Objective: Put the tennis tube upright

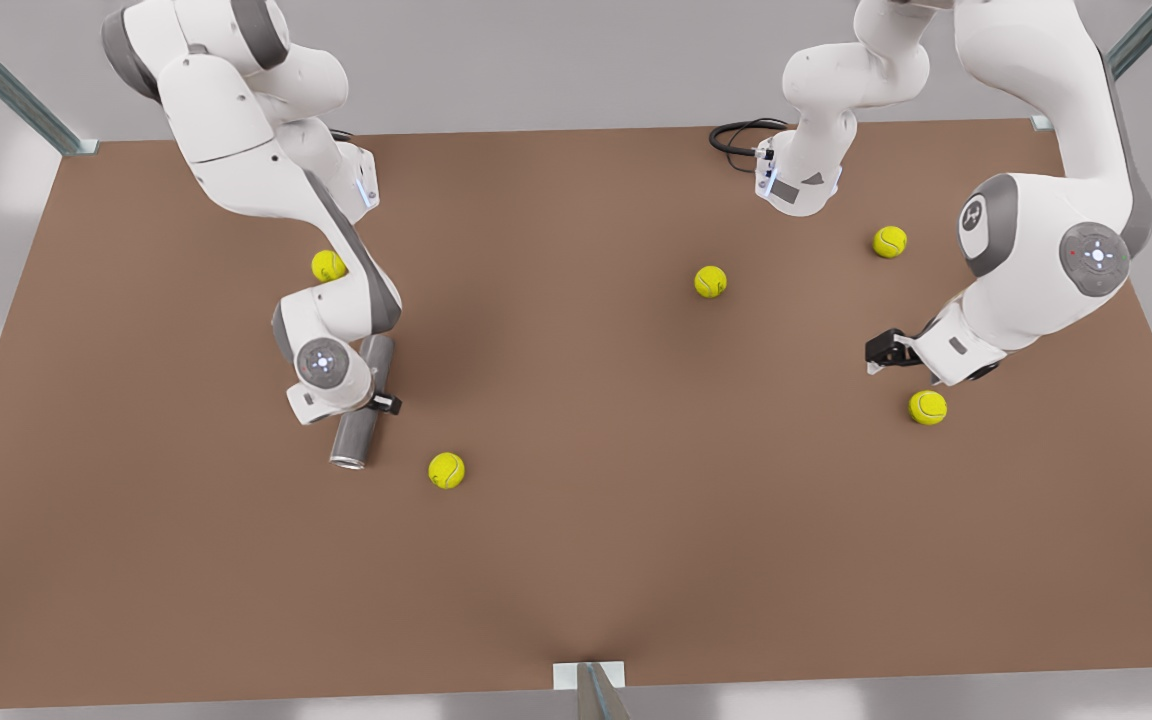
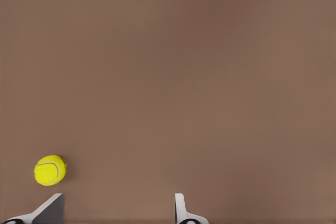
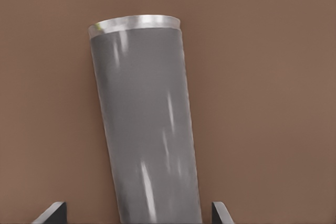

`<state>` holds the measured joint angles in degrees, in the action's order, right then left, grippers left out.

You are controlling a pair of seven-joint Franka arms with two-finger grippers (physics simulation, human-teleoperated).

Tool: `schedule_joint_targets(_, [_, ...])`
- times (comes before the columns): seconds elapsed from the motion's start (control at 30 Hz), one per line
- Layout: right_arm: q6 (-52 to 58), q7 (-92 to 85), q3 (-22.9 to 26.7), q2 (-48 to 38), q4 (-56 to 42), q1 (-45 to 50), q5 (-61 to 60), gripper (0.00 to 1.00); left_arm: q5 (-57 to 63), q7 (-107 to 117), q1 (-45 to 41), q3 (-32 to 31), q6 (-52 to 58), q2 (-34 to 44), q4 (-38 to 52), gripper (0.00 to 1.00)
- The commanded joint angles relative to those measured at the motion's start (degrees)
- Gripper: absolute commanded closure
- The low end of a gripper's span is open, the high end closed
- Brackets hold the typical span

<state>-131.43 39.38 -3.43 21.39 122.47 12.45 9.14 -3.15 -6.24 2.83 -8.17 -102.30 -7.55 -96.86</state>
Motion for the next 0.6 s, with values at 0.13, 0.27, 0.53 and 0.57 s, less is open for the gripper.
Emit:
schedule_joint_targets(0.13, [-2.7,0.1,0.0,2.3,0.4,-0.1,-0.1,0.07,-0.1,0.1,0.0,-0.8,-1.1,-1.2,0.1,0.00])
schedule_joint_targets(0.27, [-3.0,0.1,-0.1,3.2,0.6,-0.1,-0.1,0.14,0.1,0.3,-0.1,-1.0,-1.1,-1.2,0.1,0.00])
schedule_joint_targets(0.53, [-4.7,-1.2,-0.1,3.7,1.7,-0.1,-0.1,0.13,0.2,0.4,-0.1,-0.9,-1.8,-2.1,0.1,0.00])
schedule_joint_targets(0.57, [-8.0,-3.7,-0.1,3.7,3.7,-0.5,-0.1,0.11,0.2,0.4,0.0,-0.9,-1.8,-2.2,0.1,0.00])
